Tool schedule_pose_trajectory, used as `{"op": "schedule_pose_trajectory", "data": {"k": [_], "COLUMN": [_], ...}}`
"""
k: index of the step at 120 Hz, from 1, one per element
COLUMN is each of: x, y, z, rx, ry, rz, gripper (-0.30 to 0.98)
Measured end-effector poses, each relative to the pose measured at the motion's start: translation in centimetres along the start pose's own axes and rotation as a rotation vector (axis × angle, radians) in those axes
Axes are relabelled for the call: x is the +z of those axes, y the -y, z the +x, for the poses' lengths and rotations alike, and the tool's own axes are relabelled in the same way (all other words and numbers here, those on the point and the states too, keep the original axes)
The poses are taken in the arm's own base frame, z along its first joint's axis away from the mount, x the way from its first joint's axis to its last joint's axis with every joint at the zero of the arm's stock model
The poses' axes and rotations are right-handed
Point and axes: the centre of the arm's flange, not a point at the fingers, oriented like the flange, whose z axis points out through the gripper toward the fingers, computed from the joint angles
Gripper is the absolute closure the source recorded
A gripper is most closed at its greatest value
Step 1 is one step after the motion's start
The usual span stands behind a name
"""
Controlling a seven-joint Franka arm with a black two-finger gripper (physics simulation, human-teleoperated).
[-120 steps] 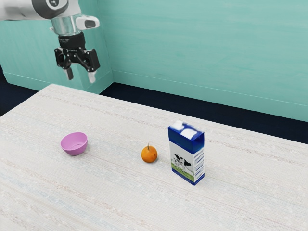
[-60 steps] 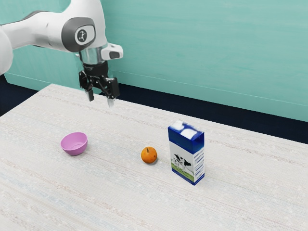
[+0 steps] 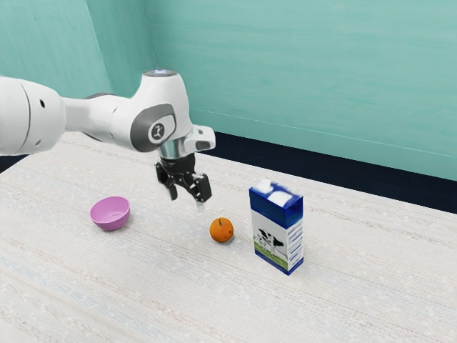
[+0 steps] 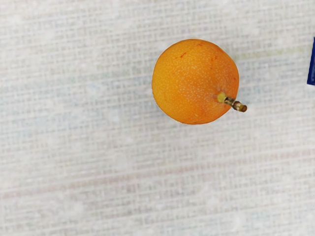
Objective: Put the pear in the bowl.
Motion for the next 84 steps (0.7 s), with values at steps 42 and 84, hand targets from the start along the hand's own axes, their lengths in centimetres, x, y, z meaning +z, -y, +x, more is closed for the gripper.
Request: {"op": "schedule_pose_trajectory", "data": {"k": [42,84], "x": [4.1,9.1], "y": [-2.2,-2.4], "z": [4.3,6.3], "rx": [0.007,0.004], "ry": [-0.067,-0.036], "rz": [-0.028,-0.020], "gripper": [0.01,0.01]}}
